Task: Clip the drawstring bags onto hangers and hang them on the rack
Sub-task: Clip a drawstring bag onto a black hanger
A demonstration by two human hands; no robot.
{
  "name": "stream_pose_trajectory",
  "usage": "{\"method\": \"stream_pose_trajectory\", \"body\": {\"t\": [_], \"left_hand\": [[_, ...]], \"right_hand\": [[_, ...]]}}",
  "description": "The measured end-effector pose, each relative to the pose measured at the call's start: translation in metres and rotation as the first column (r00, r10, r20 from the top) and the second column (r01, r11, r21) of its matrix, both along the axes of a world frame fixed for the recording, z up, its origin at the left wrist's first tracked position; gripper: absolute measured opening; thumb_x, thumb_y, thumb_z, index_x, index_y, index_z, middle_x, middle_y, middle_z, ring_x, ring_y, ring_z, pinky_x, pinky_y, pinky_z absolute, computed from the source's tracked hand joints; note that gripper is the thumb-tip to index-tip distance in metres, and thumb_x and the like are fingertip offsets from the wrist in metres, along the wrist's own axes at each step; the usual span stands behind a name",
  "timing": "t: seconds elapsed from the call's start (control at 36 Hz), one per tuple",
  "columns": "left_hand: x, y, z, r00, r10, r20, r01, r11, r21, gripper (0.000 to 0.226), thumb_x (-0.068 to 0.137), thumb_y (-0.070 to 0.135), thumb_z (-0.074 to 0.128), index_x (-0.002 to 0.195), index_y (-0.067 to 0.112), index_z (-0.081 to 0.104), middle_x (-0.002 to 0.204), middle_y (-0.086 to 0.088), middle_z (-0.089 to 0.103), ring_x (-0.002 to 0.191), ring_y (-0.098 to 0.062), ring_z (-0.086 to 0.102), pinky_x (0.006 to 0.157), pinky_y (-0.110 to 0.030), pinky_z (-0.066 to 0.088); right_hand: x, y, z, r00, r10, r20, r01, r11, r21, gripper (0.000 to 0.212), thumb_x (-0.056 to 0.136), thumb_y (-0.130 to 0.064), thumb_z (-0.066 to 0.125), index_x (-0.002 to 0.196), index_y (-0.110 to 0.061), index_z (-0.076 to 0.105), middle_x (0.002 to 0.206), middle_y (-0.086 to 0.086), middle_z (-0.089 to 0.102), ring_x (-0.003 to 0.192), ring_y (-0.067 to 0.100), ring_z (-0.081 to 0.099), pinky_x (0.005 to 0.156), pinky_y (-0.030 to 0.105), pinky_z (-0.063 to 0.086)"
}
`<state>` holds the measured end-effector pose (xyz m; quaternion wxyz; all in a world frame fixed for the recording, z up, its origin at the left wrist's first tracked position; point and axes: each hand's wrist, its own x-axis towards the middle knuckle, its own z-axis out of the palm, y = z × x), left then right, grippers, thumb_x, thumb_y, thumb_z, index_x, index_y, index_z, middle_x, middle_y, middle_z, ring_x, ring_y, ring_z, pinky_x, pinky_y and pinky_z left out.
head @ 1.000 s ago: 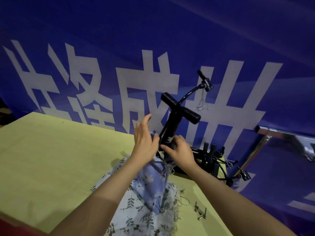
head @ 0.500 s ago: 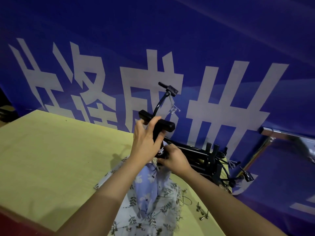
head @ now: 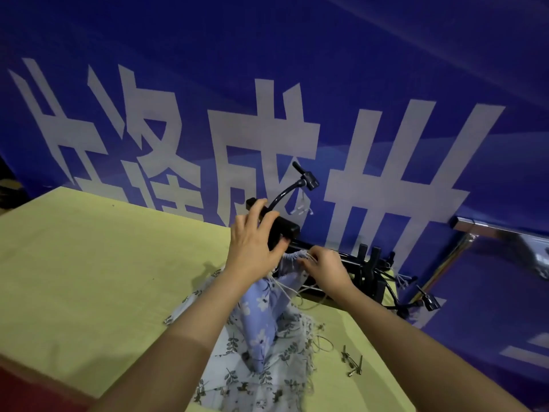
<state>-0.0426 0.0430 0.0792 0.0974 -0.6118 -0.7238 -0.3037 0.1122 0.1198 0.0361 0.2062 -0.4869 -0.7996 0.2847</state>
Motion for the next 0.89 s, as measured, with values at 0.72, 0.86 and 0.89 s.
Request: {"method": "stream_pose_trajectory", "body": {"t": [0.72, 0.86, 0.89], "left_hand": [[0.01, 0.016, 0.016, 0.899, 0.005, -0.438, 0.053, 0.991, 0.121, 0.041, 0.078, 0.056, 0.057, 0.084, 0.015, 0.062, 0.079, -0.007, 0.052, 0.068, -0.028, 0.054, 0.068, -0.037, 0.045], [0.008, 0.018, 0.021, 0.865, 0.082, -0.496, -0.049, 0.996, 0.081, 0.045, 0.067, 0.047, 0.078, 0.094, 0.013, 0.068, 0.073, -0.009, 0.052, 0.061, -0.027, 0.054, 0.057, -0.033, 0.044], [0.008, 0.019, 0.022, 0.86, 0.117, -0.496, -0.092, 0.993, 0.076, 0.047, 0.07, 0.049, 0.075, 0.098, 0.012, 0.068, 0.074, -0.009, 0.053, 0.061, -0.028, 0.054, 0.057, -0.033, 0.044]], "right_hand": [[0.035, 0.011, 0.075, 0.935, -0.066, -0.348, 0.127, 0.98, 0.156, 0.013, 0.098, -0.019, 0.047, 0.103, -0.021, 0.059, 0.062, -0.004, 0.051, 0.048, 0.01, 0.045, 0.048, 0.025, 0.042], [0.027, 0.012, 0.094, 0.798, -0.227, -0.559, 0.178, 0.974, -0.142, 0.028, 0.094, -0.031, 0.056, 0.091, -0.003, 0.061, 0.059, 0.007, 0.053, 0.045, 0.019, 0.056, 0.052, 0.035, 0.057], [0.025, 0.012, 0.098, 0.775, -0.241, -0.584, 0.162, 0.969, -0.185, 0.031, 0.093, -0.032, 0.058, 0.089, -0.002, 0.061, 0.056, 0.008, 0.051, 0.044, 0.02, 0.055, 0.054, 0.037, 0.058]]}}
